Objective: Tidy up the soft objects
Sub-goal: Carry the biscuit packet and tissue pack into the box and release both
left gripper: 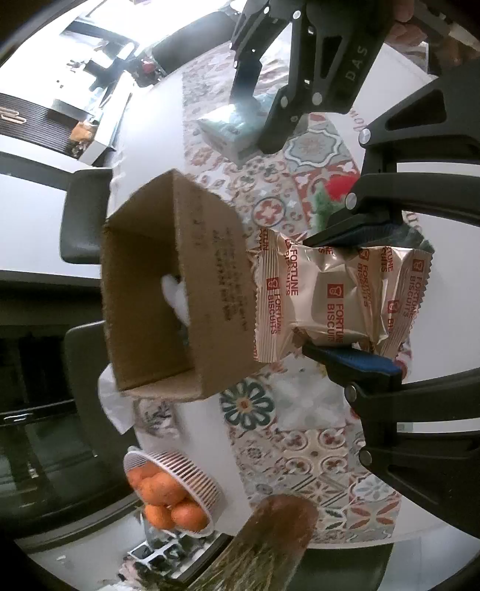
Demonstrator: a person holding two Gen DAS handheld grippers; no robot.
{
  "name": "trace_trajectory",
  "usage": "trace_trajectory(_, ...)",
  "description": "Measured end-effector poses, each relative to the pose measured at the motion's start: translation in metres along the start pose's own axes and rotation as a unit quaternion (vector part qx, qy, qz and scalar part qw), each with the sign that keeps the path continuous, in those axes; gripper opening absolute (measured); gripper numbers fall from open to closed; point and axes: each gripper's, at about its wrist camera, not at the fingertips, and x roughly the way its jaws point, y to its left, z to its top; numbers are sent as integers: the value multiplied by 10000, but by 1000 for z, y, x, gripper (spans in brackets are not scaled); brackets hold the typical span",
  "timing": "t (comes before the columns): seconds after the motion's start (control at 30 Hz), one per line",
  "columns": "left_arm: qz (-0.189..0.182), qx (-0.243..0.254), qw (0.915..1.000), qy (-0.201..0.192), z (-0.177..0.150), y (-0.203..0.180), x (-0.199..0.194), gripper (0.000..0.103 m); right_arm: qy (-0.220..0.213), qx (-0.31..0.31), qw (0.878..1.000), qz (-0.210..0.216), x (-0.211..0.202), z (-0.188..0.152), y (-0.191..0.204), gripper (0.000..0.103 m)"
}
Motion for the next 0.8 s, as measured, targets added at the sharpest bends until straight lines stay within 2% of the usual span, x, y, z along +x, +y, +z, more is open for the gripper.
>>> trace_trajectory(0.57,-3,-97,9989,-464,55,25,-19,48,-498,144,9984,246,-9,68,-1,60)
trace_trajectory(0.8,47,-55,9982,-602,81,31,-14,48,-518,286,9976,368,4,94,-8,60)
